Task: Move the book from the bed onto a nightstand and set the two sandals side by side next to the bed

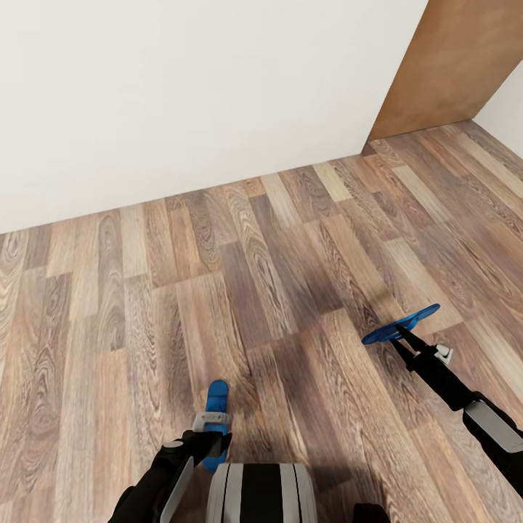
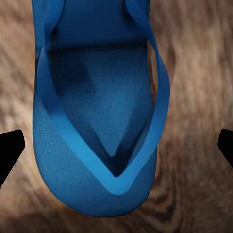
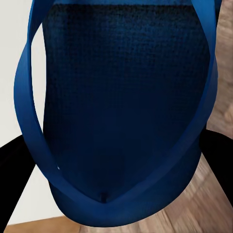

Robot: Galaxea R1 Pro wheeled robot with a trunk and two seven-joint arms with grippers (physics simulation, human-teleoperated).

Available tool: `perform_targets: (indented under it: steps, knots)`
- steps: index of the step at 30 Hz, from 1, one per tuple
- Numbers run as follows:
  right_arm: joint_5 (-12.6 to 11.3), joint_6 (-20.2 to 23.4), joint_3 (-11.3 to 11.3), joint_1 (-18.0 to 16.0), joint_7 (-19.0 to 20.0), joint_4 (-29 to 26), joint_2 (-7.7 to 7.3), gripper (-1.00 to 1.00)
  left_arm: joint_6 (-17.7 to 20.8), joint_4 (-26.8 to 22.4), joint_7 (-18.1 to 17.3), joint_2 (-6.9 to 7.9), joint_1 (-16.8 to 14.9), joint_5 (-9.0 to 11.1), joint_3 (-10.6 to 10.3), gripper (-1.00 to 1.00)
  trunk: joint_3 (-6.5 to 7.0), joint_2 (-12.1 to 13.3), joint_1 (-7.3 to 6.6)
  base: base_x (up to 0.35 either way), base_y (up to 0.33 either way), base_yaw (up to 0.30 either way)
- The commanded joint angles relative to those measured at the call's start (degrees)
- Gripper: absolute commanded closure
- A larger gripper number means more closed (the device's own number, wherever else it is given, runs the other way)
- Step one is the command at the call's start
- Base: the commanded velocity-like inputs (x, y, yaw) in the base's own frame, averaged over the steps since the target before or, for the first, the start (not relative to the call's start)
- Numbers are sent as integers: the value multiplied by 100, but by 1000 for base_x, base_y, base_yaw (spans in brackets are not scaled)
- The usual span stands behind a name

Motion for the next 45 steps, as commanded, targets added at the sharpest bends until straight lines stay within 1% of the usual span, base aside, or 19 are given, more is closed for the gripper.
perform_targets:
  steps: [1, 5, 9, 13, 32, 35, 43, 45]
  knots:
    - [-63, 44, 27, -5, 14, 4, -6, 100, 32, -9, -8, 0, 0, 16, 1, -100, -3, -1, 0, 157, 0, 0]
    - [-63, 45, 25, -5, 14, 1, -6, 100, 26, -8, -8, 1, 0, 16, 1, -100, -3, -1, 0, 249, 0, 0]
    - [-64, 44, 27, -5, 14, 1, -6, 100, -149, -8, -8, 1, 0, 21, 1, -100, -3, -1, 0, 95, 0, 0]
    - [-63, 42, 26, -5, 14, 1, -6, 100, -225, -2, -8, -1, 0, 24, 1, -100, -3, -1, 0, 20, 0, 0]
    - [-57, 37, 28, -5, 14, 1, -5, 100, -241, -8, -7, -7, 0, 25, 1, -100, -3, -1, 0, 1, 0, 0]
    - [-57, 38, 28, -5, 14, 2, -5, 100, -240, -8, -7, -5, 0, 25, 1, -100, -70, -5, 8, 0, 0, 0]
    - [-57, 37, 28, -5, 14, 7, -1, 100, -238, -8, -5, -5, 0, 25, 1, -100, -70, -5, 8, 0, 0, 0]
    - [-57, 37, 28, -5, 14, 6, -3, 100, -237, -8, -5, -7, 0, 25, 1, -100, -114, -8, 13, 0, 0, 0]
